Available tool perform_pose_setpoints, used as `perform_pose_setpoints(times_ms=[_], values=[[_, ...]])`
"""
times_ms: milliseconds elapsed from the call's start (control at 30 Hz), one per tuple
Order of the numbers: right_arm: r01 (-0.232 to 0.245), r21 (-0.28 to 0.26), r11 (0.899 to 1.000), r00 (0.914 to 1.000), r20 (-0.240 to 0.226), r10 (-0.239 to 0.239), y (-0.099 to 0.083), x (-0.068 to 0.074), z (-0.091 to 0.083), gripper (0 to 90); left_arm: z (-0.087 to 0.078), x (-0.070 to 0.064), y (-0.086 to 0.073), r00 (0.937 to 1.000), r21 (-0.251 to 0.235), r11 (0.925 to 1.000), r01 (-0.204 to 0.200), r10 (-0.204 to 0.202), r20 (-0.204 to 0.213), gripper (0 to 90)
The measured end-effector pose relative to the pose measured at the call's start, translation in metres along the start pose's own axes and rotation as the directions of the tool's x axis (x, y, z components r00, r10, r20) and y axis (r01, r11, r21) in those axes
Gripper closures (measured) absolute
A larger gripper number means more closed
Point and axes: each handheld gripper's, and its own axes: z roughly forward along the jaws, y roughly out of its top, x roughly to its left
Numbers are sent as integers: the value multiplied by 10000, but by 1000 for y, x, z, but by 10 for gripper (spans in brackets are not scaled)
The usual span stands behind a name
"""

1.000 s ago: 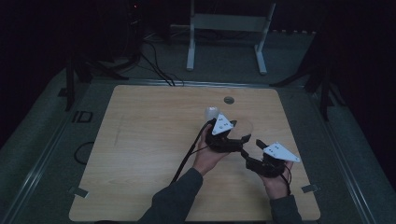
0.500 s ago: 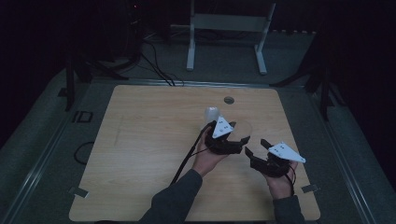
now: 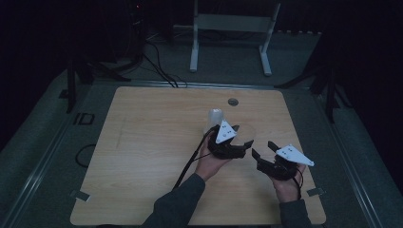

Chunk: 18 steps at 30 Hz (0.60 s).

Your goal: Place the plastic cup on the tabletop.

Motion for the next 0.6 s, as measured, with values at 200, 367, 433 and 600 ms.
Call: perform_pose_setpoints(times_ms=[200,367,433,600], values=[[-51,-12,10000,10000,49,52,0,-2,-1,287,0,0,-1,10000,-19,10000,-62,62,6,284],[-74,-19,10000,9999,77,74,0,-3,-1,287,0,0,-2,10000,-48,10000,-66,66,-13,284],[-105,-21,9999,9999,111,105,-1,-5,-1,287,0,0,-3,10000,-57,10000,-82,82,-15,284],[-139,-40,9999,9998,144,139,-1,-7,-2,287,-1,0,-5,9999,-123,9999,-86,85,-64,284]])
